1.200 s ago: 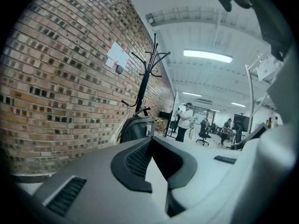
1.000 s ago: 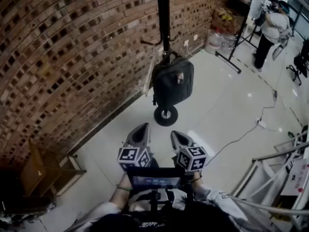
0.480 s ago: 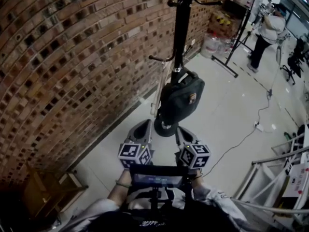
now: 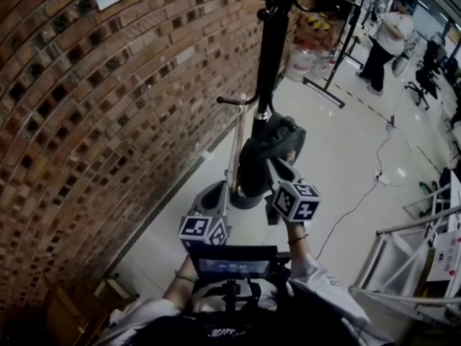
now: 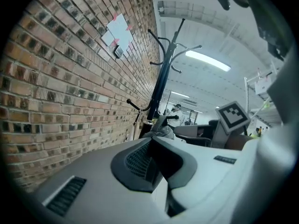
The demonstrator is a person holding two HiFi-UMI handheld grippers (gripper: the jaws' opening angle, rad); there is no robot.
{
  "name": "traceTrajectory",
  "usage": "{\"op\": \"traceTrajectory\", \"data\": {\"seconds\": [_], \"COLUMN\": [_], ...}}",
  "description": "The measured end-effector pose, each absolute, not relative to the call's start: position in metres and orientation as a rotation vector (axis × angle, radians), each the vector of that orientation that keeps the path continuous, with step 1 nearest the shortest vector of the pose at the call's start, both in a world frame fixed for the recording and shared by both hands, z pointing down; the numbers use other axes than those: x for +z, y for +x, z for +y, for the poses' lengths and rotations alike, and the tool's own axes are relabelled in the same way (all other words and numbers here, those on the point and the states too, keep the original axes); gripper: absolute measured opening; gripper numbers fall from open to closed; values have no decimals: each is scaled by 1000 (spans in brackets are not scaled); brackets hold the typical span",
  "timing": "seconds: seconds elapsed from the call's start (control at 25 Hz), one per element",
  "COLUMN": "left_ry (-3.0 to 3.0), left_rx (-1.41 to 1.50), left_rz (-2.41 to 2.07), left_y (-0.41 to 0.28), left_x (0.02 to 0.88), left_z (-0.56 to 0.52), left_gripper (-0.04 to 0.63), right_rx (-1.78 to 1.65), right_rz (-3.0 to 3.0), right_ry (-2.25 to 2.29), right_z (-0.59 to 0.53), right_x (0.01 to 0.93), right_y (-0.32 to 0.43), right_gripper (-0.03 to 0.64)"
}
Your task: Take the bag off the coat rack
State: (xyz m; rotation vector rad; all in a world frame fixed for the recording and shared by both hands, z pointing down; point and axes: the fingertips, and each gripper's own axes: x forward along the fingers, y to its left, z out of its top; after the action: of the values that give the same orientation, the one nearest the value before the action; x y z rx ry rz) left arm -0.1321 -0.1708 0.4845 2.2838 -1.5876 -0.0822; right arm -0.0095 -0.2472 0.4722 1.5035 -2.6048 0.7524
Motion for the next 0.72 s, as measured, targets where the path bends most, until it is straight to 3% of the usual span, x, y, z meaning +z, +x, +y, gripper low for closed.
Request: {"op": "traceTrajectory", "data": {"seconds": [0.28,0.72], "left_ry": [2247,2221], "left_rx": [-94,-90], "left_rz": [-1629,-1675], "left_y": [-138,-146], "left_x": [482,483], "left_z": [-204,-236], "left_gripper": [9,9], "right_rx": [738,819], "right_rz": [-2558,-2441], "right_ry": [1536,1608], "right_z": [-304,-358], "right_x": [464,466], "right_y": [-20,-22], "right_gripper": [186,189]}}
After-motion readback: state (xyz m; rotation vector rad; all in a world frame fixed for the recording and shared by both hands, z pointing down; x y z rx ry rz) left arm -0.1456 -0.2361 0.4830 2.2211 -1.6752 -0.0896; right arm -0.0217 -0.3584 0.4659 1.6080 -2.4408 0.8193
